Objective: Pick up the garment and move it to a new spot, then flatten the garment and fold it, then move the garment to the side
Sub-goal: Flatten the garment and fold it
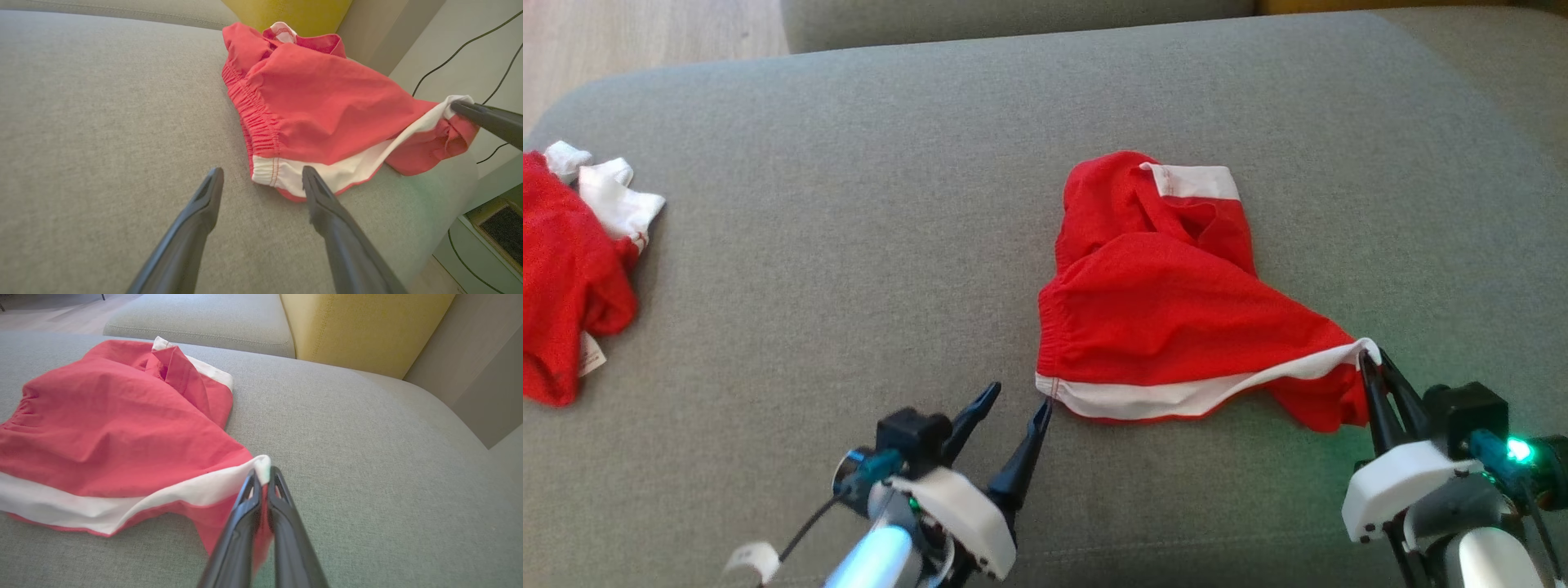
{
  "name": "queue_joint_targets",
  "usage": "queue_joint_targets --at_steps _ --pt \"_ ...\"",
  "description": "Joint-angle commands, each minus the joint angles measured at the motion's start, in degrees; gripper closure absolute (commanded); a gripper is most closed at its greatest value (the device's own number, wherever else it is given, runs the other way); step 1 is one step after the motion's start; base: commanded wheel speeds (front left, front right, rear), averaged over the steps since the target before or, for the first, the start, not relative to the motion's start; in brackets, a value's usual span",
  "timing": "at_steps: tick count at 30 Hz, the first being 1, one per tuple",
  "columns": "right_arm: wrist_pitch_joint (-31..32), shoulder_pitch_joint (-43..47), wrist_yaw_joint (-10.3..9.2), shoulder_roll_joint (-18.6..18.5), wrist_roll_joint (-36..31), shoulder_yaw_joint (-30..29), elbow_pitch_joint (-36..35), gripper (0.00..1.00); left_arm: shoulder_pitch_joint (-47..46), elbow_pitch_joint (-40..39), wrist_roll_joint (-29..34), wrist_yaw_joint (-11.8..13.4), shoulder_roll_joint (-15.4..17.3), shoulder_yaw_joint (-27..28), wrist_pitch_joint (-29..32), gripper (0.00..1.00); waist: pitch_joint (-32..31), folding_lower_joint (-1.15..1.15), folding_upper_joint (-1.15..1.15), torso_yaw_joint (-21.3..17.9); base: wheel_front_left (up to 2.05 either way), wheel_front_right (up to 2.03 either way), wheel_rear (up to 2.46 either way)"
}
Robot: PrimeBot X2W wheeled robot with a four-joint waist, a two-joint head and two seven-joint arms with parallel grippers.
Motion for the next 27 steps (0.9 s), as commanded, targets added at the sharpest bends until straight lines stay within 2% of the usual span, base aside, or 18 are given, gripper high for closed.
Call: queue_joint_targets --at_steps 1,7,21,22,23,24,27 --pt "-0.5 -1.8 -0.03 -0.3 -0.6 1.4 -1.8 1.0 -3.3 -1.2 -0.5 -0.3 0.1 1.4 -0.4 0.0 0.1 0.0 0.0 -0.1 0.0 0.0 0.0" --pt "-0.7 -2.7 -0.03 -0.2 -0.5 1.9 -1.5 1.0 -7.6 5.3 -2.3 -0.3 0.1 0.0 -0.4 0.0 1.0 0.0 0.0 -1.0 0.0 0.0 0.0" --pt "-1.3 -4.5 -0.03 -0.2 0.2 2.9 -1.0 1.0 -14.6 12.3 -3.9 -0.4 0.1 -6.6 -1.1 0.0 2.5 0.0 0.0 -2.4 0.0 0.0 0.0" --pt "-1.3 -4.5 -0.03 -0.2 0.2 2.9 -1.0 1.0 -14.9 12.6 -4.2 -0.4 0.1 -7.1 -1.1 0.13 2.6 0.0 0.0 -2.5 0.0 0.0 0.0" --pt "-1.3 -4.6 -0.03 -0.2 0.2 3.0 -1.0 1.0 -15.2 12.9 -4.4 -0.4 0.1 -7.7 -1.1 0.75 2.7 0.0 0.0 -2.5 0.0 0.0 0.0" --pt "-1.3 -4.6 -0.03 -0.2 0.3 3.0 -1.0 1.0 -15.5 13.2 -4.8 -0.4 0.1 -8.4 -1.1 1.0 2.7 0.0 0.0 -2.5 0.0 0.0 0.0" --pt "-1.4 -4.8 -0.03 -0.2 0.3 2.8 -1.0 1.0 -16.1 13.8 -5.6 -0.4 0.1 -9.4 -1.2 1.0 2.7 0.0 0.0 -2.3 0.0 0.0 0.0"
